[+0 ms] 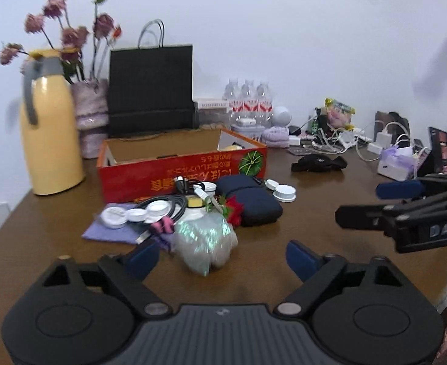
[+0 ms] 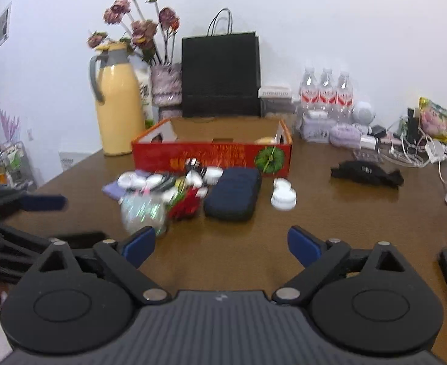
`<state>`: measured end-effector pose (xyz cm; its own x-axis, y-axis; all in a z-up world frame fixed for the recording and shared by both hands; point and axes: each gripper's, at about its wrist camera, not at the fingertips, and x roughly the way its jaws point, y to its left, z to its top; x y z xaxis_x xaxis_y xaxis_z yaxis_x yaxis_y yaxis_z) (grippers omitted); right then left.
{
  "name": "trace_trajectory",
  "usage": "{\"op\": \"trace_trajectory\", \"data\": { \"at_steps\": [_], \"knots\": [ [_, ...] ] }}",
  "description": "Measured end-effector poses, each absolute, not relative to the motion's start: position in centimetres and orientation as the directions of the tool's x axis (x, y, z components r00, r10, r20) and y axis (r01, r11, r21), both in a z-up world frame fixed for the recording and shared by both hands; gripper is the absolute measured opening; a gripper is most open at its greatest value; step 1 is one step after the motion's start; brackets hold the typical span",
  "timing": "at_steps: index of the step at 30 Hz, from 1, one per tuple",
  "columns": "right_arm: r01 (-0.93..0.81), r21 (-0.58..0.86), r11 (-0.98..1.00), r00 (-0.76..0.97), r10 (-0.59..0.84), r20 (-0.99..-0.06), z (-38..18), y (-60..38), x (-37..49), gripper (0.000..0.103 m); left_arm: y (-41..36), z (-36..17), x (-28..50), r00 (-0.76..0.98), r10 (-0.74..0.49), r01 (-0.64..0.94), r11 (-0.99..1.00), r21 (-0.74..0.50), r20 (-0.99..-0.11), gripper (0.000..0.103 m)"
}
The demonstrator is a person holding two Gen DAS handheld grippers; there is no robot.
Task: Organize objects
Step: 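Move both tools back toward the items on the table, then grasp the sparkly bag with the left tool while the right grasps the red flower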
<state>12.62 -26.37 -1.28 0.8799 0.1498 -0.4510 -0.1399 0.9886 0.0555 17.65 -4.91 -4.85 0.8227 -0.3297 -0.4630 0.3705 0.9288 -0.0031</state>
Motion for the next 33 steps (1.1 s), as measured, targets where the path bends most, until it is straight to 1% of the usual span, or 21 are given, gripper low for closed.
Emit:
{"op": "trace_trajectory", "data": {
  "at_steps": [2,5,6,7,9,11,12,13,14,15,17,19,21,23,26,27,28,29,30,32,33],
  "knots": [
    [-0.123,0.065,0.99,0.884,0.139,-0.446,-1.4,-26.4,14.3,0.095,-5.6,-5.7,20.2,0.817,-0.314,0.363,0.932,0.009,-0.484,0.084],
    [-0.132,0.081,0.988,0.873,0.154,-0.463,-2.0,-26.1,17.0,0.091,-6.1,-7.0,22.7,0.812,-0.319,0.372,0.928,0.013,-0.488,0.078],
    [-0.139,0.085,0.987,0.868,0.163,-0.469,-2.2,-25.9,17.9,0.088,-6.0,-7.5,23.3,0.81,-0.327,0.383,0.924,0.016,-0.486,0.068],
    [-0.149,0.09,0.985,0.864,0.174,-0.473,-2.4,-25.6,18.7,0.085,-5.9,-8.0,23.6,0.807,-0.322,0.387,0.921,0.032,-0.495,0.048],
    [-0.174,0.097,0.98,0.851,0.199,-0.486,-3.0,-25.0,20.5,0.081,-5.1,-8.2,23.5,0.814,-0.294,0.364,0.931,0.045,-0.5,0.045],
    [-0.203,0.106,0.973,0.836,0.228,-0.499,-3.6,-24.2,22.3,0.077,-3.7,-7.8,22.7,0.817,-0.307,0.362,0.932,0.02,-0.487,0.042],
    [-0.219,0.113,0.969,0.827,0.246,-0.505,-3.9,-23.8,23.1,0.073,-2.9,-7.5,22.4,0.819,-0.308,0.353,0.936,0.001,-0.484,0.042],
    [-0.239,0.122,0.963,0.816,0.267,-0.512,-4.2,-23.4,24.0,0.064,-2.1,-7.3,22.0,0.824,-0.301,0.334,0.942,-0.018,-0.48,0.042],
    [-0.259,0.13,0.957,0.804,0.288,-0.52,-4.6,-22.8,25.0,0.061,-1.3,-7.0,21.6,0.828,-0.29,0.313,0.949,-0.033,-0.48,0.042],
    [-0.28,0.132,0.951,0.794,0.307,-0.525,-4.9,-22.3,25.9,0.053,-0.5,-6.9,21.3,0.831,-0.277,0.291,0.955,-0.048,-0.483,0.042],
    [-0.305,0.115,0.945,0.781,0.318,-0.538,-5.5,-21.2,27.6,0.049,0.4,-6.5,20.9,0.833,-0.255,0.263,0.963,-0.055,-0.491,0.042],
    [-0.297,0.076,0.952,0.77,0.286,-0.571,-6.2,-20.0,28.6,0.039,0.8,-6.5,20.6,0.835,-0.229,0.24,0.97,-0.043,-0.501,0.042],
    [-0.282,0.063,0.957,0.773,0.266,-0.577,-6.3,-19.7,28.2,0.037,0.9,-6.5,20.3,0.836,-0.198,0.218,0.976,-0.022,-0.512,0.042],
    [-0.288,0.097,0.953,0.767,0.29,-0.572,-6.0,-20.1,26.7,0.036,0.9,-6.3,19.4,0.834,-0.202,0.225,0.974,-0.019,-0.514,0.042],
    [-0.32,0.257,0.912,0.724,0.41,-0.554,-5.5,-21.8,23.3,0.036,0.6,-6.1,17.8,0.822,-0.246,0.272,0.962,-0.025,-0.513,0.045],
    [-0.337,0.336,0.879,0.696,0.473,-0.54,-5.5,-22.6,22.1,0.036,0.4,-6.1,17.4,0.82,-0.253,0.281,0.959,-0.024,-0.513,0.048],
    [-0.345,0.411,0.844,0.666,0.529,-0.526,-5.7,-23.3,21.1,0.037,0.3,-6.3,17.0,0.819,-0.256,0.287,0.958,-0.021,-0.513,0.054],
    [-0.34,0.45,0.826,0.652,0.552,-0.52,-5.7,-23.9,20.1,0.037,0.0,-6.5,16.8,0.814,-0.26,0.294,0.956,-0.018,-0.519,0.058],
    [-0.327,0.457,0.827,0.657,0.546,-0.519,-5.7,-24.3,19.3,0.039,-0.3,-6.8,16.5,0.807,-0.253,0.296,0.955,-0.005,-0.533,0.062],
    [-0.277,0.396,0.875,0.694,0.468,-0.548,-5.7,-24.5,17.7,0.043,-0.6,-7.3,15.9,0.803,-0.244,0.296,0.955,0.009,-0.545,0.065],
    [-0.251,0.349,0.903,0.716,0.416,-0.561,-5.6,-24.5,17.0,0.054,-0.7,-7.4,15.7,0.799,-0.241,0.295,0.956,0.009,-0.55,0.071]
  ]
}}
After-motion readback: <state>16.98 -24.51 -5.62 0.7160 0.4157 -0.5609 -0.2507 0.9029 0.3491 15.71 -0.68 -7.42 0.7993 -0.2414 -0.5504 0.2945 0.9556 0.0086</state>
